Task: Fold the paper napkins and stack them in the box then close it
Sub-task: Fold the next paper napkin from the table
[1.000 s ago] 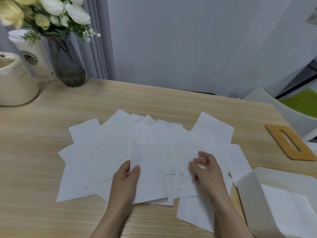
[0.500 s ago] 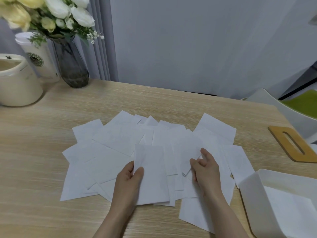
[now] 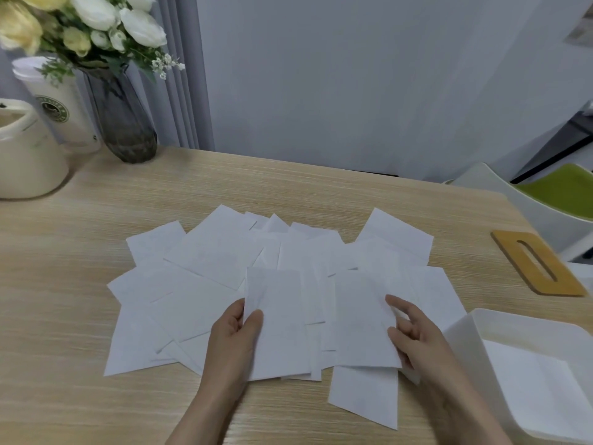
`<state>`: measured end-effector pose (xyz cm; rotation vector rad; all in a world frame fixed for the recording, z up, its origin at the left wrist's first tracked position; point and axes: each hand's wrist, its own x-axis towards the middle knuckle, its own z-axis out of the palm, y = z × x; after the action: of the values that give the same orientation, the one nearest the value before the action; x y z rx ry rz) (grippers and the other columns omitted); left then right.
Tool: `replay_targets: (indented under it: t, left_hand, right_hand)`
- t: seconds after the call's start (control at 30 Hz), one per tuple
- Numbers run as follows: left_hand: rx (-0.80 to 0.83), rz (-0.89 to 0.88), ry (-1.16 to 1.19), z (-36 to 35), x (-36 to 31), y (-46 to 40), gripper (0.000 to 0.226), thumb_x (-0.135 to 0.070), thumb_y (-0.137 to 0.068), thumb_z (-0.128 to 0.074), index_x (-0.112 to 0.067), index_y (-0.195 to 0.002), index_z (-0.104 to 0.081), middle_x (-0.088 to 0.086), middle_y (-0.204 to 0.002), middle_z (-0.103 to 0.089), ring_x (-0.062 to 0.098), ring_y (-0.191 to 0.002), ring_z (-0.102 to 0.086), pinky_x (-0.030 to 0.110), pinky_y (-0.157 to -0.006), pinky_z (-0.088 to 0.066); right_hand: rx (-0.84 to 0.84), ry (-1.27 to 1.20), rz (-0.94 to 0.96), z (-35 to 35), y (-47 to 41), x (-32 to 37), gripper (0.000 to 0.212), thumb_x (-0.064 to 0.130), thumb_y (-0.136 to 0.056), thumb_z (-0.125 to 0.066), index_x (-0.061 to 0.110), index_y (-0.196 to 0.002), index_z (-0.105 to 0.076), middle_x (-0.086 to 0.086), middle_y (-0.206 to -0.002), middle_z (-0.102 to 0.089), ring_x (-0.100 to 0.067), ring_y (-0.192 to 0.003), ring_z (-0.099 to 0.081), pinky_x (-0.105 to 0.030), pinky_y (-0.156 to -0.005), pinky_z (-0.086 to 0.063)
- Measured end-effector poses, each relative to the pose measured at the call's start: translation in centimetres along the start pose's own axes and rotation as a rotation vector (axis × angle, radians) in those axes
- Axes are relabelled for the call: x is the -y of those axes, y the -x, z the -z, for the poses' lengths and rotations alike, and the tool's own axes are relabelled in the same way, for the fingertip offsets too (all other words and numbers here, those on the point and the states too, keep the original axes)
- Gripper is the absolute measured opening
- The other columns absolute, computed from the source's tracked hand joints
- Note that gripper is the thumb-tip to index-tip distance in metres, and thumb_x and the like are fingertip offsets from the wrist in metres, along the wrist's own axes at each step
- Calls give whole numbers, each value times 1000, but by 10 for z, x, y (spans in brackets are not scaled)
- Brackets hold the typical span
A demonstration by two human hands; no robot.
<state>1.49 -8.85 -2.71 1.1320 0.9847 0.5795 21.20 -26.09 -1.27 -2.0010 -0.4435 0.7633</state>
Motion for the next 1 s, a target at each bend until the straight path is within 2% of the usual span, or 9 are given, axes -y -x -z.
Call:
replay_targets:
  t: [0.13,0.23,0.33,0.43,0.57,0.77,0.83,0.93,1.0]
  left_hand:
    - [2,-1,1,0,2,-1,29,-4,-96,-51,-22,-92,-73,3,-92,-77,27,-87,-73,49,-84,-55]
    - [2,-4,1,1,4,-2,31,-4,-97,-51,-25,-90,-74,3,-92,-77,27,-87,-73,48,-83,-55]
    - [19,-9,-4,2,4,-2,38,-6,-97,-51,-33,-88,-75,1,-93,-77,24,-86,-73,43,-79,-56]
    - [28,-12,1,2,4,-2,39,-6,-97,-51,-36,-88,-75,1,-94,-77,22,-86,-73,39,-75,-56]
    - [26,-17,3,2,5,-2,40,-6,-97,-51,-36,-89,-74,1,-94,-77,22,-87,-73,42,-79,-56]
    - [33,-29,-4,2,5,-2,42,-6,-97,-50,-40,-90,-73,-1,-94,-77,21,-87,-73,43,-81,-57]
    - [33,-29,2,2,5,-2,41,-6,-97,-50,-39,-90,-74,-1,-94,-77,21,-87,-73,44,-81,-57]
    - [31,-32,-4,2,6,-3,40,-6,-97,-51,-37,-89,-74,0,-94,-77,22,-88,-73,45,-82,-57]
    - [27,-29,-4,3,7,-4,37,-6,-97,-51,-34,-89,-75,0,-95,-77,23,-89,-73,46,-82,-57]
  right_hand:
    - [-24,44,-2,0,3,-5,55,1,-91,-57,20,-140,-42,7,-58,-35,-13,-61,-40,-25,-67,-33]
    - [-125,68,32,-7,6,-1,65,14,-86,-66,21,-143,-36,13,-58,-43,-10,-64,-48,-26,-73,-40]
    - [-189,66,-16,-11,5,0,72,24,-81,-70,17,-143,-36,5,-69,-53,-12,-75,-57,-30,-78,-44]
    - [-202,62,-53,-14,6,1,62,28,-77,-75,18,-132,-46,7,-70,-53,-10,-70,-58,-27,-66,-44]
    - [-203,149,-71,-21,7,4,51,29,-73,-77,24,-116,-50,5,-85,-67,-10,-79,-65,-35,-71,-53]
    - [-224,222,-58,-24,9,8,29,28,-70,-76,23,-92,-57,6,-71,-61,-13,-70,-62,-34,-64,-48]
    - [-247,236,-43,-23,9,8,24,30,-70,-76,23,-87,-59,6,-70,-60,-13,-68,-60,-32,-60,-45]
    - [-274,217,-10,-20,8,6,23,35,-71,-76,22,-84,-62,2,-85,-62,-13,-76,-61,-29,-62,-43]
    - [-276,151,-19,-18,9,6,23,34,-72,-77,21,-84,-62,6,-80,-62,-13,-75,-61,-29,-63,-43]
